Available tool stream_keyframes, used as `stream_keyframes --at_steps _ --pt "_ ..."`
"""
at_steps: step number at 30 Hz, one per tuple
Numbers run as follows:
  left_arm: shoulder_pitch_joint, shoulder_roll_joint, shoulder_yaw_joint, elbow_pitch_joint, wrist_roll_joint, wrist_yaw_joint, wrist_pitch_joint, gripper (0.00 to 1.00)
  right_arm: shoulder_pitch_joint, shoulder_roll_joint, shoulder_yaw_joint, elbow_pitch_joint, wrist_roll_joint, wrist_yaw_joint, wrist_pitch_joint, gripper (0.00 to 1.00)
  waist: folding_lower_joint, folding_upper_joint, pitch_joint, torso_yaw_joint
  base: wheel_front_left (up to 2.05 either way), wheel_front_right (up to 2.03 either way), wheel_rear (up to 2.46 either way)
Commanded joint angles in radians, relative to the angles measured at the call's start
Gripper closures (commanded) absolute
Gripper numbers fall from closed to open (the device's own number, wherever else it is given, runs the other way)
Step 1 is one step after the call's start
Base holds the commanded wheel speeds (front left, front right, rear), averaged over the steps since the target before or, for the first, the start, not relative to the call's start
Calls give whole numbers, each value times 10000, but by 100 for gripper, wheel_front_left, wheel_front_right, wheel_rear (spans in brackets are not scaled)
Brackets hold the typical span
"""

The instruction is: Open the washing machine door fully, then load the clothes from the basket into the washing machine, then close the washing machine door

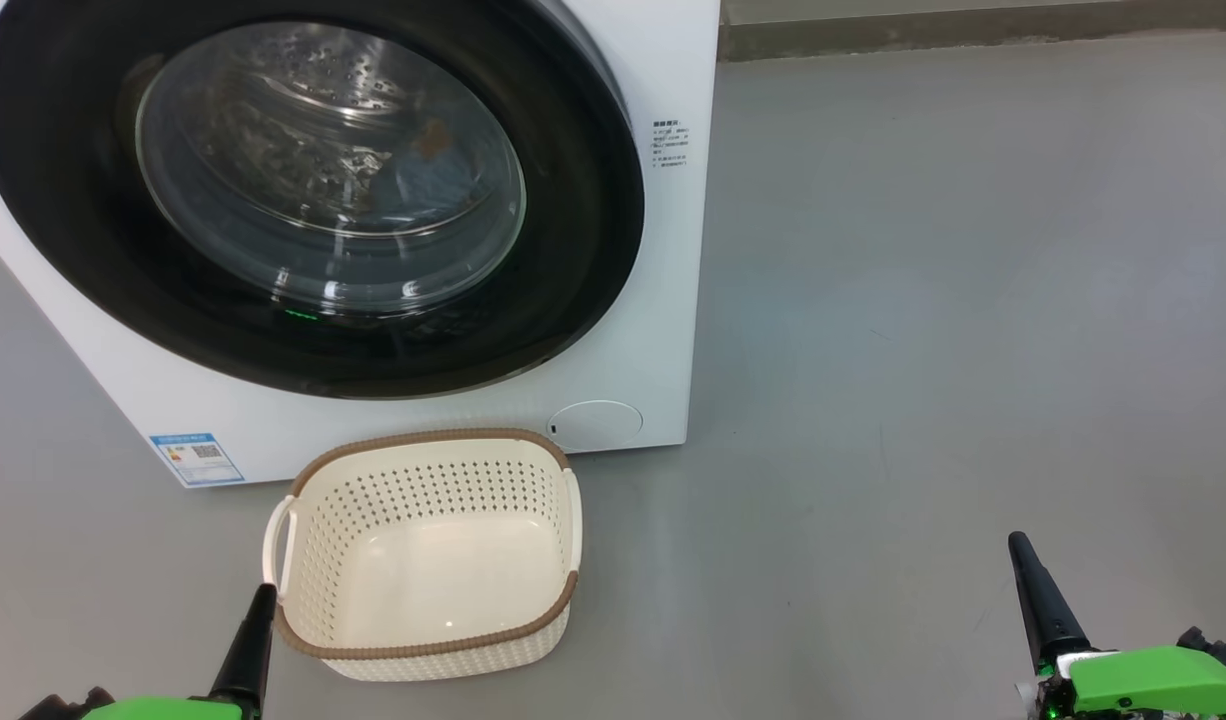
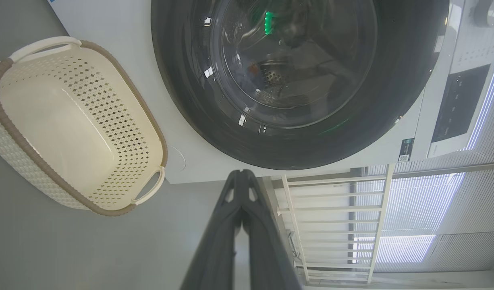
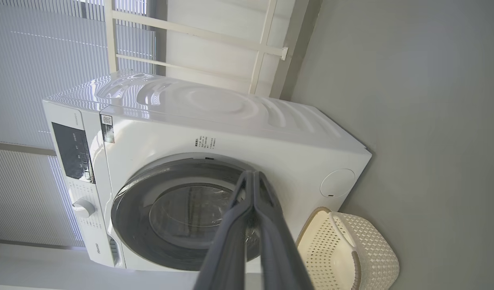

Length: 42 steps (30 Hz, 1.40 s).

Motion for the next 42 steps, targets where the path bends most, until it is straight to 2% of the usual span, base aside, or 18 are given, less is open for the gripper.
stream_keyframes --at_steps 1,17,42 --pt "-527 82 367 -168 -298 -25 71 100 -473 -118 146 -291 363 -8 106 100 -1 -1 2 -8 0 0 0" --pt "-775 -26 693 -85 -1887 -29 545 100 -646 -131 101 -306 2105 -15 569 100 -1 -1 21 -118 0 0 0" --pt "-780 -67 752 -84 -1838 -29 592 100 -646 -131 101 -305 2105 -15 569 100 -1 -1 21 -118 0 0 0"
